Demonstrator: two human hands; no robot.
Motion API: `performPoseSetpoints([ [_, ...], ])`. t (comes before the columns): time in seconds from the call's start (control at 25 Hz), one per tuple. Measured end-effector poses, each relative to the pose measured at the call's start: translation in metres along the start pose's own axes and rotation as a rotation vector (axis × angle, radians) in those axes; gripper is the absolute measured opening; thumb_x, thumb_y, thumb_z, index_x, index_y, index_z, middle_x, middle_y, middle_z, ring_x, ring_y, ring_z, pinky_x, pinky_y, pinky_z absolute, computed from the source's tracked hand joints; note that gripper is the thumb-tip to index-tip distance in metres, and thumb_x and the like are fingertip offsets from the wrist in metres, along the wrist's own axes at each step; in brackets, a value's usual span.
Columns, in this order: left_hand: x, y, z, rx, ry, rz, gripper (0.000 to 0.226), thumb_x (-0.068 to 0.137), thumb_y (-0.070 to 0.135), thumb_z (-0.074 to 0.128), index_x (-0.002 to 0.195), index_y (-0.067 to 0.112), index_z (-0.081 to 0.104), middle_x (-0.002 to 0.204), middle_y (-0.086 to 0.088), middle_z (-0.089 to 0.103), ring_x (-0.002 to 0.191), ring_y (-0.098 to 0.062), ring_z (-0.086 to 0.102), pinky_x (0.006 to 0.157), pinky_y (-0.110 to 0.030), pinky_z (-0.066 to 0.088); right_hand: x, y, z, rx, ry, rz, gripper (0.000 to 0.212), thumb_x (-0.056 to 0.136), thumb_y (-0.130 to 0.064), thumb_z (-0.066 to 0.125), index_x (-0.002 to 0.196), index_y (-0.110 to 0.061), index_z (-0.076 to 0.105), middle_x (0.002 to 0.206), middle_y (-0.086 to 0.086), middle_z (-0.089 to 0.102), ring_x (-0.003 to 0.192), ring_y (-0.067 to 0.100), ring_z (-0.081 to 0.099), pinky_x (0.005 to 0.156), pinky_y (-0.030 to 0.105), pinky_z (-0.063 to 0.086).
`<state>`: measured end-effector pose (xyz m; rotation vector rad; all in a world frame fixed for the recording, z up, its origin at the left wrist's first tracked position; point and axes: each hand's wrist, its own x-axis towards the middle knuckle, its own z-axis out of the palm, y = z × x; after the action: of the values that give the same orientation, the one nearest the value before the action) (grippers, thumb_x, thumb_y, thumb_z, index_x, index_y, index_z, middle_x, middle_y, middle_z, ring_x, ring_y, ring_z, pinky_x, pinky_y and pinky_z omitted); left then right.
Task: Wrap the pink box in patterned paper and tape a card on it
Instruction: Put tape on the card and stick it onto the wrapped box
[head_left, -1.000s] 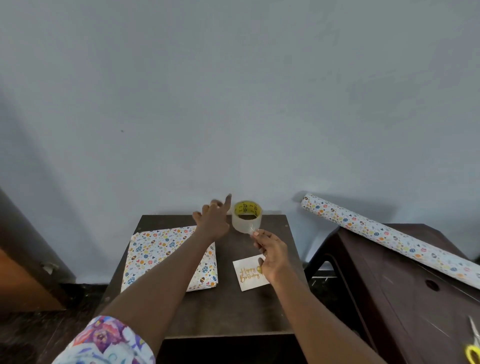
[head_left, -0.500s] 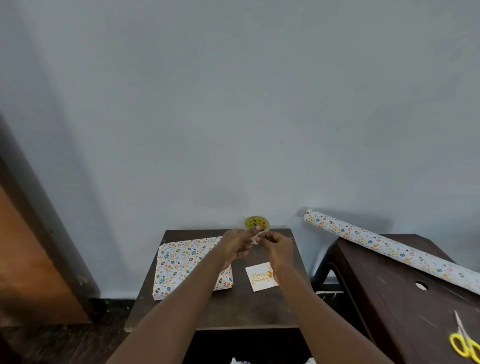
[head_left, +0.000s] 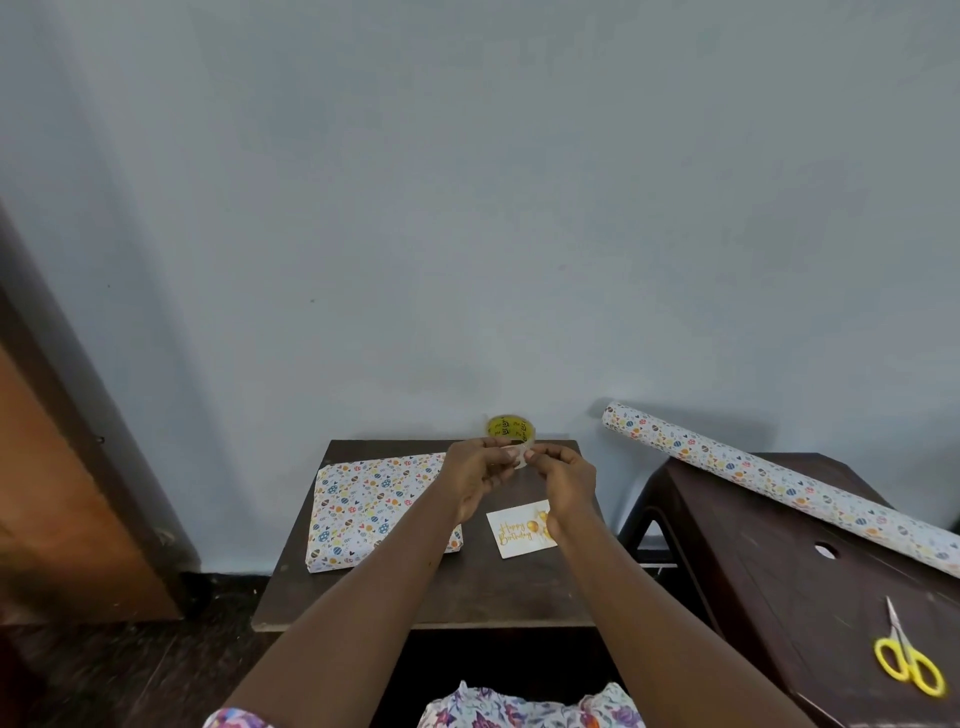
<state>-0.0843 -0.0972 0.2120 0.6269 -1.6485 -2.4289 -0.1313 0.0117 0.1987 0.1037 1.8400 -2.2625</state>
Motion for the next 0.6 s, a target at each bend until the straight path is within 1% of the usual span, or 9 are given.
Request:
performPoseSetpoints([
  [0.08, 0.001, -0.003, -0.002, -0.032, 0.010, -0.014, 0.021, 0.082, -0.015, 0.055, 0.096, 0.000, 0.062, 0.087, -0.011, 0.067, 0.080, -0.017, 0.065, 0.074, -0.023, 0.054, 0.003, 0.003, -0.001, 0.031, 0.020, 0.033, 0.016, 0.076, 0.008, 0.067, 0.092, 0.008, 0.067, 0.082, 0.010, 0.065, 0.083, 0.020, 0.058, 0.086, 0.034, 0.049],
  [0.16, 0.005, -0.004, -0.005, -0.052, 0.041, -0.039, 0.030, 0.083, -0.019, 0.045, 0.106, -0.004, 0.059, 0.091, -0.012, 0.065, 0.082, -0.018, 0.064, 0.075, -0.024, 0.053, 0.008, 0.005, -0.003, 0.043, 0.047, 0.030, 0.018, 0.076, 0.008, 0.068, 0.093, 0.008, 0.067, 0.086, 0.012, 0.065, 0.083, 0.019, 0.058, 0.082, 0.029, 0.049],
  [0.24, 0.008, -0.008, -0.008, -0.078, 0.065, -0.066, 0.031, 0.086, -0.015, 0.042, 0.111, -0.006, 0.058, 0.092, -0.012, 0.065, 0.083, -0.018, 0.064, 0.076, -0.026, 0.052, 0.012, 0.007, -0.006, 0.017, 0.056, 0.004, 0.017, 0.076, 0.007, 0.069, 0.092, 0.006, 0.068, 0.088, 0.014, 0.065, 0.083, 0.019, 0.058, 0.078, 0.025, 0.048],
  [0.28, 0.009, -0.012, -0.009, -0.091, 0.078, -0.081, 0.024, 0.089, -0.006, 0.045, 0.109, -0.005, 0.059, 0.092, -0.013, 0.066, 0.084, -0.019, 0.064, 0.077, -0.027, 0.052, 0.013, 0.008, -0.007, -0.009, 0.057, -0.010, 0.016, 0.076, 0.006, 0.069, 0.092, 0.006, 0.068, 0.087, 0.012, 0.066, 0.081, 0.017, 0.058, 0.075, 0.023, 0.048],
  [0.32, 0.010, -0.014, -0.009, -0.093, 0.090, -0.097, 0.020, 0.092, 0.007, 0.051, 0.105, -0.004, 0.061, 0.092, -0.013, 0.067, 0.085, -0.021, 0.065, 0.078, -0.029, 0.052, 0.013, 0.008, -0.007, -0.041, 0.059, -0.023, 0.015, 0.076, 0.005, 0.069, 0.091, 0.005, 0.068, 0.085, 0.010, 0.065, 0.078, 0.016, 0.058, 0.071, 0.020, 0.047],
  [0.4, 0.014, -0.019, -0.007, 0.002, 0.110, -0.123, 0.039, 0.086, 0.035, 0.064, 0.101, -0.001, 0.063, 0.091, -0.013, 0.068, 0.086, -0.023, 0.066, 0.077, -0.030, 0.054, 0.014, 0.009, -0.009, -0.111, 0.055, -0.060, 0.013, 0.077, 0.003, 0.068, 0.091, 0.003, 0.069, 0.080, 0.005, 0.065, 0.074, 0.012, 0.057, 0.065, 0.018, 0.045],
  [0.44, 0.016, -0.021, -0.005, 0.068, 0.116, -0.131, 0.049, 0.080, 0.044, 0.068, 0.101, 0.000, 0.064, 0.091, -0.013, 0.068, 0.086, -0.022, 0.066, 0.077, -0.030, 0.054, 0.013, 0.009, -0.011, -0.155, 0.049, -0.083, 0.012, 0.078, 0.002, 0.068, 0.090, 0.001, 0.069, 0.078, 0.003, 0.065, 0.072, 0.011, 0.057, 0.063, 0.017, 0.044],
  [0.52, 0.017, -0.023, 0.002, 0.141, 0.111, -0.141, 0.056, 0.075, 0.051, 0.070, 0.099, 0.001, 0.065, 0.086, -0.010, 0.067, 0.080, -0.020, 0.064, 0.076, -0.030, 0.054, 0.015, 0.011, -0.013, -0.284, 0.031, -0.140, 0.010, 0.079, -0.002, 0.069, 0.089, -0.003, 0.070, 0.078, 0.002, 0.066, 0.074, 0.013, 0.059, 0.063, 0.017, 0.043],
  [0.6, 0.019, -0.025, 0.009, 0.147, 0.099, -0.150, 0.048, 0.075, 0.047, 0.071, 0.091, 0.002, 0.065, 0.077, -0.007, 0.064, 0.073, -0.017, 0.062, 0.072, -0.027, 0.054, 0.016, 0.014, -0.016, -0.430, 0.009, -0.201, 0.009, 0.081, -0.009, 0.070, 0.089, -0.007, 0.072, 0.082, 0.002, 0.068, 0.079, 0.017, 0.063, 0.067, 0.022, 0.047],
])
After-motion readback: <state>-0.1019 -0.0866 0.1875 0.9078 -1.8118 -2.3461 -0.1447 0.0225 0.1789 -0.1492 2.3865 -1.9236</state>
